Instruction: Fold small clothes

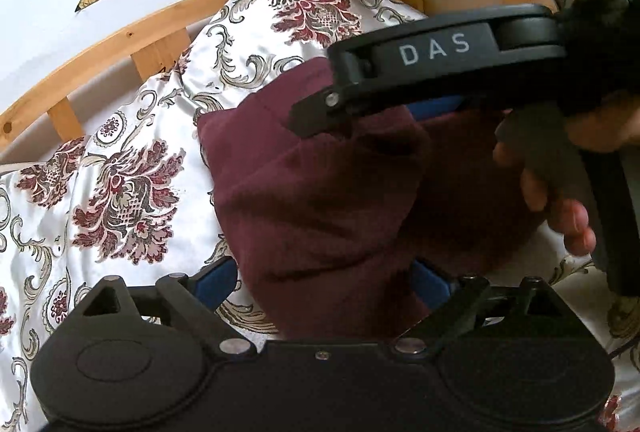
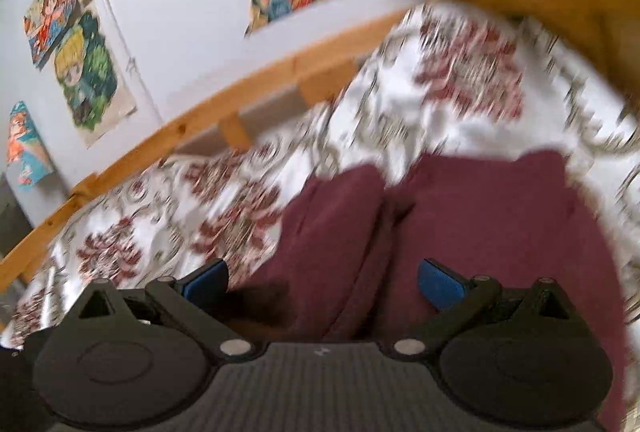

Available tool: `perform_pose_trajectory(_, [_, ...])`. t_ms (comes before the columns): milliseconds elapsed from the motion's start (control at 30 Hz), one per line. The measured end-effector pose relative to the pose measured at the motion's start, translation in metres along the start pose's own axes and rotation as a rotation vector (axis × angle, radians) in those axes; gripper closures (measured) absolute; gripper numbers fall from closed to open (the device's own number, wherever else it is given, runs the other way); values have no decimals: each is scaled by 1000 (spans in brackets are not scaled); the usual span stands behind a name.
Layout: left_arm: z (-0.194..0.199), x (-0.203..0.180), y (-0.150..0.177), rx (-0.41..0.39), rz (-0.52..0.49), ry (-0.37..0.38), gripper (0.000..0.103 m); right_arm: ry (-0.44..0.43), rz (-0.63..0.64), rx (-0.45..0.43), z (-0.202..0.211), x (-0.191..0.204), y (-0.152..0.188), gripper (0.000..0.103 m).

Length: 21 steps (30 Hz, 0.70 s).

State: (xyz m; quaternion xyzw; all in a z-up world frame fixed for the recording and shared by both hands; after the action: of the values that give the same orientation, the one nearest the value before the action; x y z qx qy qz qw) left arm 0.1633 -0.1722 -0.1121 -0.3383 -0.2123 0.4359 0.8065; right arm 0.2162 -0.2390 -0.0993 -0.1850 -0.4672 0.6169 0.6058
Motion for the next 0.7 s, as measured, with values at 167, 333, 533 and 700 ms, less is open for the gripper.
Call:
perform_pose_trajectory(167, [-3, 4, 3, 13, 4, -18, 10, -128, -197, 67, -7, -5, -3, 0])
perform_pose_trajectory(333, [-4, 15, 7, 14, 25, -43, 21, -172, -343, 83, -28, -20, -15, 2])
perform_pose_trajectory(533, [-2, 3, 6, -2, -36, -10, 52, -91, -401, 65, -46, -32, -14, 54])
perform_pose_trajectory(700, [2, -2, 8, -32, -53, -13, 71, 5, -312, -29, -33, -34, -19, 83])
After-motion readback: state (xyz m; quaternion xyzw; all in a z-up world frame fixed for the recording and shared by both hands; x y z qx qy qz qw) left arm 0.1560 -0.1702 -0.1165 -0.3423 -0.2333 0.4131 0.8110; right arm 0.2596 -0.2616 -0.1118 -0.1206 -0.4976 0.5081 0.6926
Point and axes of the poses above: each gripper's, at about its wrist camera, not at the fingertips, and z roughly against the way its jaws point, x to its left, y to its underside, the point moved 9 cm from there along -z, roughly the way its jaws point, and after that the axes turned 14 degrees about y, right-handed, at the moved point
